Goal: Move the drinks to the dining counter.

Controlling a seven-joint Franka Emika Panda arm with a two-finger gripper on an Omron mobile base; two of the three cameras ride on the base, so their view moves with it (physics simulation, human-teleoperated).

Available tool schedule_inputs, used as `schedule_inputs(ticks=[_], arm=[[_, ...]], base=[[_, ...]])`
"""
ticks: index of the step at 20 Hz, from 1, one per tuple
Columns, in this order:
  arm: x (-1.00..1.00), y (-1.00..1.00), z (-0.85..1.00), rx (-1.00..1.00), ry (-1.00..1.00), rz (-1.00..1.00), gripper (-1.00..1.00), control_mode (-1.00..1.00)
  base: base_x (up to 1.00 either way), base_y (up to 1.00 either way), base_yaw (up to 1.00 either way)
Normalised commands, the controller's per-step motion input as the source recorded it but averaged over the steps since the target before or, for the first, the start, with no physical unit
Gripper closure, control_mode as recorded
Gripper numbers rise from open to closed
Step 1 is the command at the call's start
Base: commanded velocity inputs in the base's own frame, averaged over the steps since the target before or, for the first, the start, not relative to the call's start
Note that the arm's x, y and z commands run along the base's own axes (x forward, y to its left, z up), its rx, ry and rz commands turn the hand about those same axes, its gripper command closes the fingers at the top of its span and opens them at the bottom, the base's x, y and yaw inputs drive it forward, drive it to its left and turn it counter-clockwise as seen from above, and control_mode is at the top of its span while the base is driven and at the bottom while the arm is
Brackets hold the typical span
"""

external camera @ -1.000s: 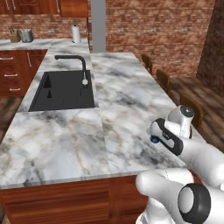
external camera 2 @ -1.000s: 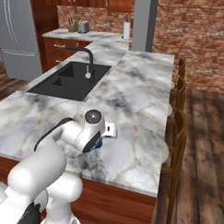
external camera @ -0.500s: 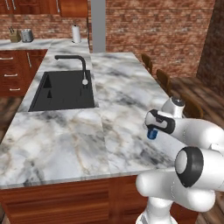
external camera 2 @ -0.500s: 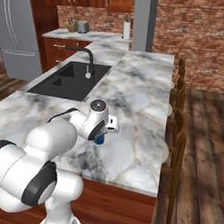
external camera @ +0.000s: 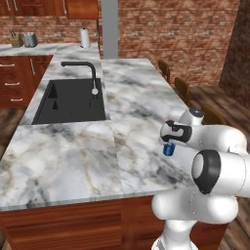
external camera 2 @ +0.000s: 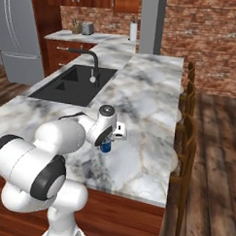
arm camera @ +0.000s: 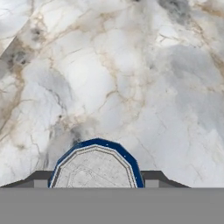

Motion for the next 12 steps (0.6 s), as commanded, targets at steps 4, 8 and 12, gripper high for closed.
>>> schedule_inputs(ticks=[4,8,12], arm=[[0.03,0.00,-0.34,0.00,0.00,0.01,1.00,-1.00],[0.16,0.00,-0.25,0.00,0.00,0.00,1.00,-1.00],[0.17,0.00,-0.17,0.00,0.00,0.01,1.00,-1.00]], base=[[0.00,0.00,0.00],[0.00,0.00,0.00],[0.00,0.00,0.00]])
